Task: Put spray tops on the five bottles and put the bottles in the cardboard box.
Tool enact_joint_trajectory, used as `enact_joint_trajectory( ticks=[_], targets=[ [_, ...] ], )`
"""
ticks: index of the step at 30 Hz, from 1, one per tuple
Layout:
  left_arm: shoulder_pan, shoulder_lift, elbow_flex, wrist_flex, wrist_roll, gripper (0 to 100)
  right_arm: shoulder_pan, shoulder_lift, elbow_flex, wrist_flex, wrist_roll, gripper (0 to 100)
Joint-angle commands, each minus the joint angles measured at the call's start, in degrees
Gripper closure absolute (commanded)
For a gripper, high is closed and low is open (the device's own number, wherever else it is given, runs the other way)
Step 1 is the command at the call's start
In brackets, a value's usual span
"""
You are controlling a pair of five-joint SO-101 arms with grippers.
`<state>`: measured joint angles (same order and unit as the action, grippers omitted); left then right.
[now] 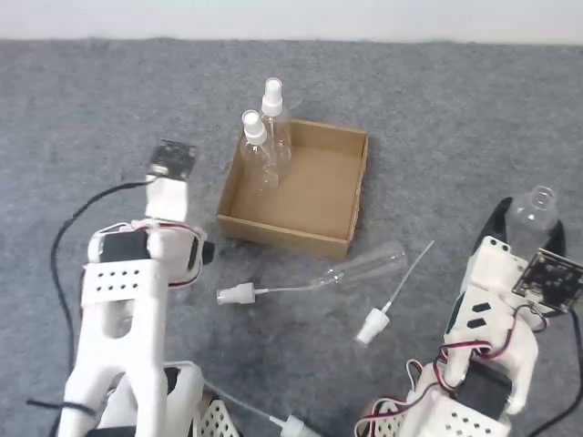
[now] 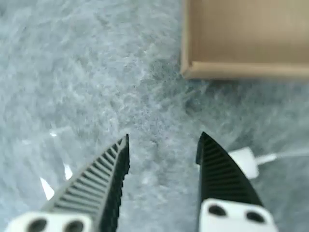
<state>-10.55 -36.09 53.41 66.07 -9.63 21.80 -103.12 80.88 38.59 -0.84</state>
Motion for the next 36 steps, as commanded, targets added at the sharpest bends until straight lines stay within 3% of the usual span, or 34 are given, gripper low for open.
enact_joint_trajectory(
  ticks=[1,10,17,26,33,36],
  targets=[
    [-1.76,-2.20,-6.20,3.08,10.73,79,-0.66,-0.13,-0.53,-1.27,0.88,96.1],
    [-11.96,-1.85,-12.53,6.59,10.99,79,-0.75,-0.13,-0.53,-1.27,0.88,96.1],
    [-12.22,-1.67,-10.68,7.12,6.77,79,-1.63,-0.13,-0.53,-1.27,0.88,96.1],
    [7.82,-1.67,-6.20,14.07,26.55,79,-3.21,-0.13,0.00,-0.92,2.55,96.1],
    [15.91,-2.11,1.19,2.29,41.32,79,-3.21,-0.13,0.00,-0.92,2.64,96.1],
    [18.46,-1.76,4.35,1.14,47.82,79,-3.21,-0.13,0.00,-0.92,2.73,96.1]
  ],
)
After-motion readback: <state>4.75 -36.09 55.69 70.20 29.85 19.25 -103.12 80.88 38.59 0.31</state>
